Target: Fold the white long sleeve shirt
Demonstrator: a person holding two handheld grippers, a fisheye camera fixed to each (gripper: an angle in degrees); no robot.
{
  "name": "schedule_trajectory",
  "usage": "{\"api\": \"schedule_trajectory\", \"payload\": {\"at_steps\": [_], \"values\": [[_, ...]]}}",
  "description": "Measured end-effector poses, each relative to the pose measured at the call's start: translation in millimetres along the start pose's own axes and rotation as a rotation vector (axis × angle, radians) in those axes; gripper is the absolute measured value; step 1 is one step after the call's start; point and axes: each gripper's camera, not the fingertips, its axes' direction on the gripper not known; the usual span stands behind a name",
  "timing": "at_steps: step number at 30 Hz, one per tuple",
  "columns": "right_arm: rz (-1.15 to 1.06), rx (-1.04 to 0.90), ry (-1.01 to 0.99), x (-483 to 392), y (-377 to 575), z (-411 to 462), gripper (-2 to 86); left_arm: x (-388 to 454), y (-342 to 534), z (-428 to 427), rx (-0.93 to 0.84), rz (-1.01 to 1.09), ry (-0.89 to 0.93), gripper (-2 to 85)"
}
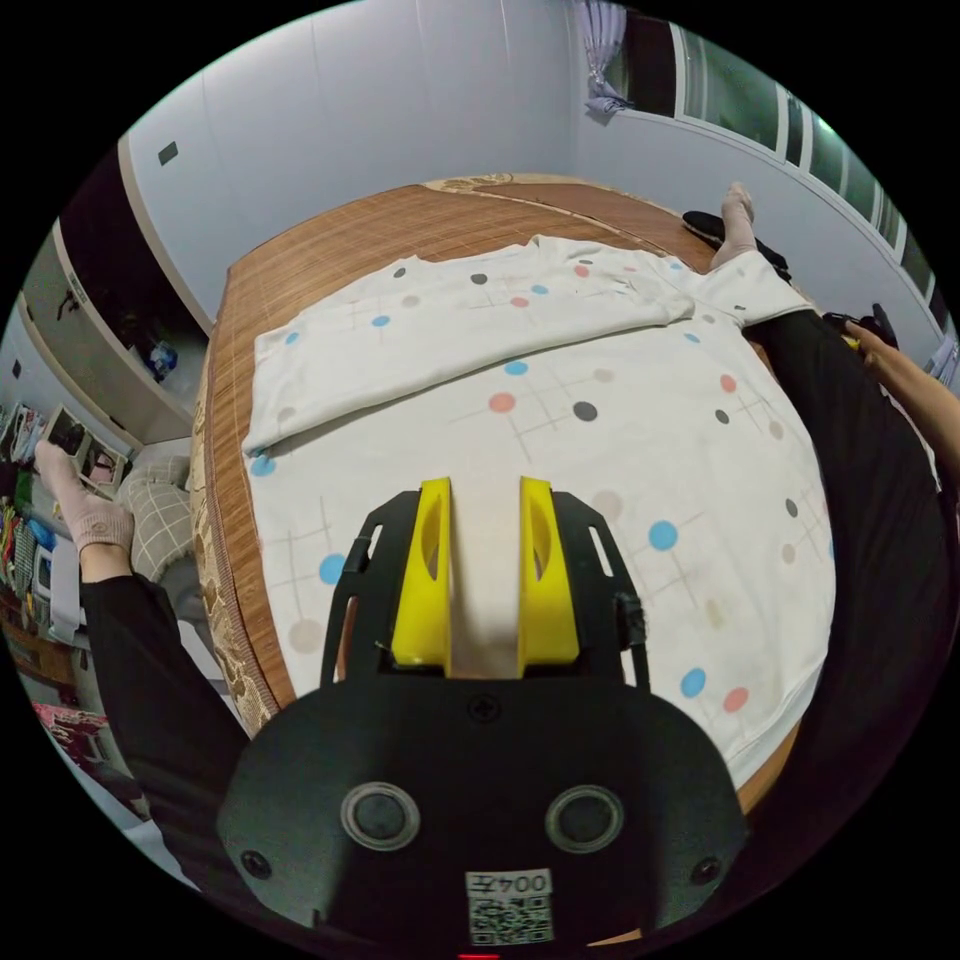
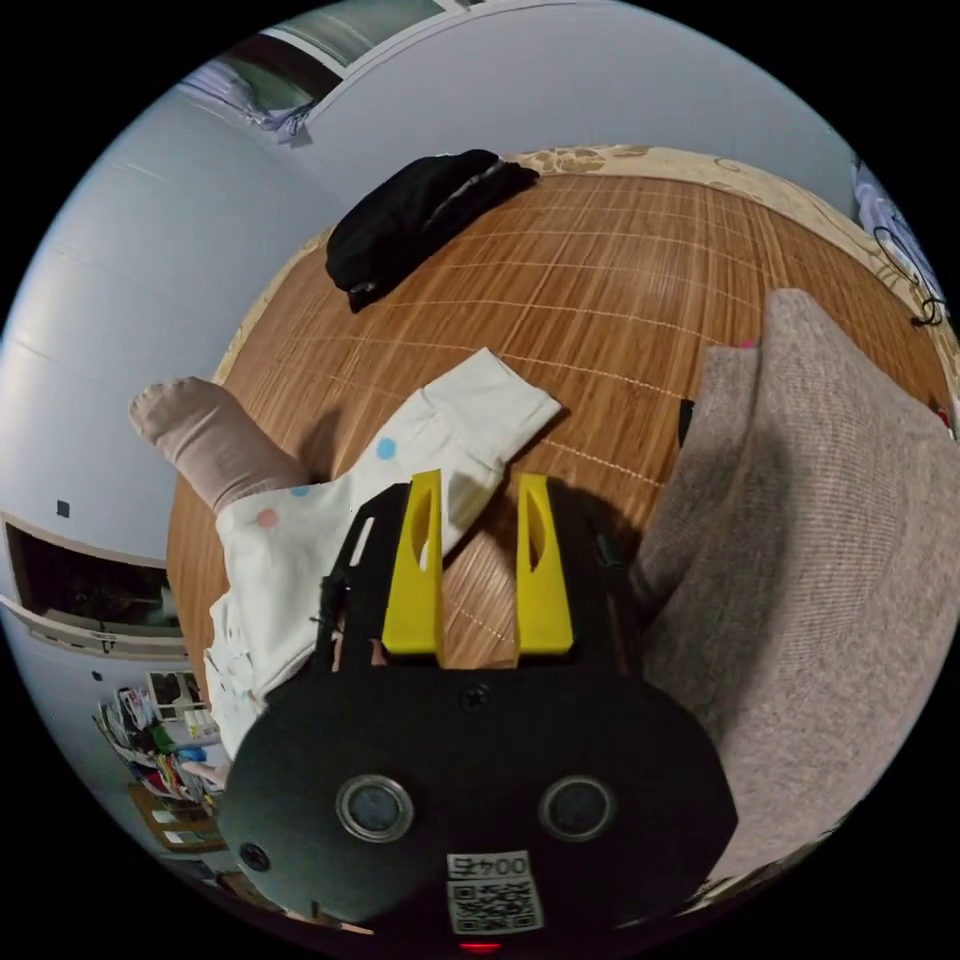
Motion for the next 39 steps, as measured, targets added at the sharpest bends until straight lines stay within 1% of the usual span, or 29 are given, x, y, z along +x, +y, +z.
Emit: {"api": "schedule_trajectory", "payload": {"at_steps": [2, 4, 9, 12, 14, 15, 16, 17, 18, 19, 20, 21, 23, 24, 26, 29, 32, 39], "values": [[-0.015, -0.010, 0.040, -4, 7, 2, 5.5, 3, 1, 0, 0.000, -0.001, 0.001, 9.9], [-0.033, 0.011, 0.026, -8, 16, -2, 4.6, 5, 1, 1, 0.000, -0.001, 0.001, 10.0], [-0.140, 0.230, -0.111, -47, 56, -60, 4.1, 7, 1, 3, 0.003, -0.005, 0.010, 10.0], [-0.339, 0.341, -0.191, -116, 93, -111, 4.1, 8, 1, 5, 0.005, -0.008, 0.016, 9.9], [-0.537, 0.404, -0.272, -189, 143, -148, 4.2, 8, 0, 7, 0.006, -0.008, 0.017, 9.9], [-0.589, 0.413, -0.295, -207, 158, -156, 4.3, 8, 0, 8, 0.007, -0.009, 0.017, 9.9], [-0.693, 0.422, -0.344, -244, 192, -167, 4.8, 8, -1, 9, 0.007, -0.010, 0.019, 9.9], [-0.802, 0.423, -0.398, -278, 230, -171, 6.3, 8, -2, 10, 0.008, -0.011, 0.022, 10.0], [-0.853, 0.422, -0.426, -294, 249, -172, 7.6, 7, -2, 11, 0.008, -0.012, 0.023, 10.0], [-0.974, 0.428, -0.495, -321, 290, -169, 12.2, 6, -3, 12, 0.009, -0.013, 0.026, 10.0], [-1.045, 0.403, -0.535, -342, 329, -161, 18.6, 5, -3, 13, 0.010, -0.014, 0.029, 10.0], [-1.070, 0.374, -0.537, -350, 347, -154, 19.3, 5, -4, 14, 0.010, -0.015, 0.030, 9.9], [-1.134, 0.266, -0.520, -367, 417, -115, 21.5, 1, -6, 17, 0.011, -0.020, 0.041, 9.9], [-1.145, 0.253, -0.505, -367, 435, -103, 21.9, 0, -6, 18, 0.012, -0.021, 0.044, 9.9], [-1.194, 0.179, -0.392, -360, 502, -54, 22.5, -4, -8, 21, 0.014, -0.026, 0.056, 9.9], [-1.237, 0.169, -0.232, -344, 570, -4, 22.9, -10, -12, 26, 0.017, -0.031, 0.068, 9.9], [-1.282, 0.140, -0.136, -334, 614, 33, 23.9, -15, -16, 32, 0.017, -0.031, 0.069, 9.9], [-1.287, -0.005, 0.016, -340, 651, 107, 24.9, -31, -28, 45, 0.015, -0.033, 0.072, 9.9]]}}
